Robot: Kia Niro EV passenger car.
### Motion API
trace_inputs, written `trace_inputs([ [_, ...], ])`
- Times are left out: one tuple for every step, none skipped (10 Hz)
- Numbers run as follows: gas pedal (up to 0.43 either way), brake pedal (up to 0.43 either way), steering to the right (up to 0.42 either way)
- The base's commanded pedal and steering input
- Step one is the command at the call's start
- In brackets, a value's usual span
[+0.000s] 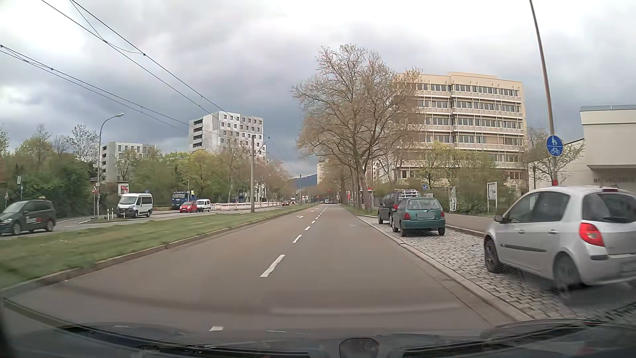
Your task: Follow the waypoints while adhering to traffic rules and regulations
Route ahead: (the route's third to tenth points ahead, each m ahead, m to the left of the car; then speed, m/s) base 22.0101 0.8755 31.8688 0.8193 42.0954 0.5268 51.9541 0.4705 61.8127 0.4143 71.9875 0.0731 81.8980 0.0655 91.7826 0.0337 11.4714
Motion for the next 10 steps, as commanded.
trace_inputs([
  [0.177, 0.000, 0.004],
  [0.177, 0.000, 0.004],
  [0.177, 0.000, 0.004],
  [0.177, 0.000, 0.004],
  [0.177, 0.000, 0.004],
  [0.177, 0.000, 0.004],
  [0.177, 0.000, 0.004],
  [0.177, 0.000, 0.004],
  [0.177, 0.000, 0.004],
  [0.177, 0.000, 0.004],
])
